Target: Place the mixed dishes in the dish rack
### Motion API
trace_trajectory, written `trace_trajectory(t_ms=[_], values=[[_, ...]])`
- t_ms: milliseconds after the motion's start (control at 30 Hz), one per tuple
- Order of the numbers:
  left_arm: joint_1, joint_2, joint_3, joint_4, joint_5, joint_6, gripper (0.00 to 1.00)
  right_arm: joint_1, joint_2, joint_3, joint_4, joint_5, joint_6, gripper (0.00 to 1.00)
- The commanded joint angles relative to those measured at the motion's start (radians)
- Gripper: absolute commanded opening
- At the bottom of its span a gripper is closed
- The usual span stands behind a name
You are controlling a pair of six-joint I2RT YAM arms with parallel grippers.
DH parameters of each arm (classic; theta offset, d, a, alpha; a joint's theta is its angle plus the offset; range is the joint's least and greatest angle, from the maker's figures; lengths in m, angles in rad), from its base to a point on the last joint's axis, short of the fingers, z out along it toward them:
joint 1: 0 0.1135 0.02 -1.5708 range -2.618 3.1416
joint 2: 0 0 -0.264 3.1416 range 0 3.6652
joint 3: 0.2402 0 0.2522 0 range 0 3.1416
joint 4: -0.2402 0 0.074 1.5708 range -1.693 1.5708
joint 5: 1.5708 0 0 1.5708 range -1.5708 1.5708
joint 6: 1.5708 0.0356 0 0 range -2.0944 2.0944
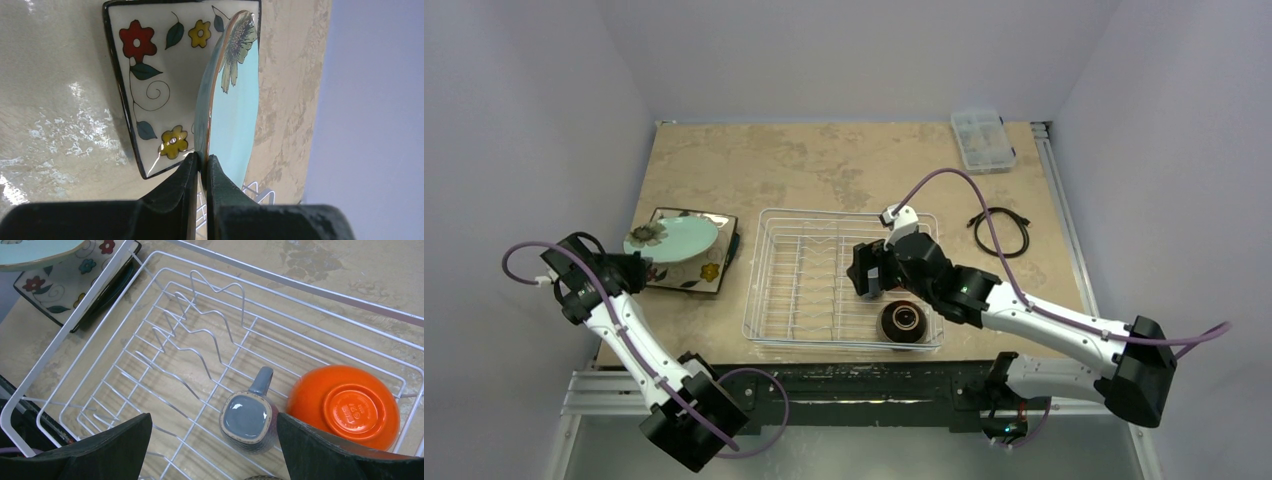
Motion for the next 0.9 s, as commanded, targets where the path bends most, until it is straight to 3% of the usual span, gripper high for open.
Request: trace_trajectory(t_ms=[0, 200, 600, 700, 867], values=[[0.006, -0.022, 0.070, 0.106, 0.123, -0.045, 0.00, 0.006, 0.004, 0.051, 0.016, 0.000, -0.009, 0.96], [-0.041, -0.010, 0.120, 0.160, 0.200, -0.048, 0.00, 0.006, 0.002, 0.070, 0.018, -0.006, 0.003, 0.96], [-0.246, 0.018, 0.226, 0.299, 0.384, -0.109, 0.00, -0.005, -0.055, 0.112, 0.048, -0.063, 0.069, 0.99], [-0.312, 0.013, 0.234, 0.351, 0.431, -0.141, 0.00, -0.060, -0.073, 0.131, 0.082, -0.179, 0.144, 0.99], [-0.426, -0.011, 0.219, 0.405, 0.458, -0.192, 0.00, -0.274, -0.086, 0.124, 0.225, -0.495, 0.320, 0.99]])
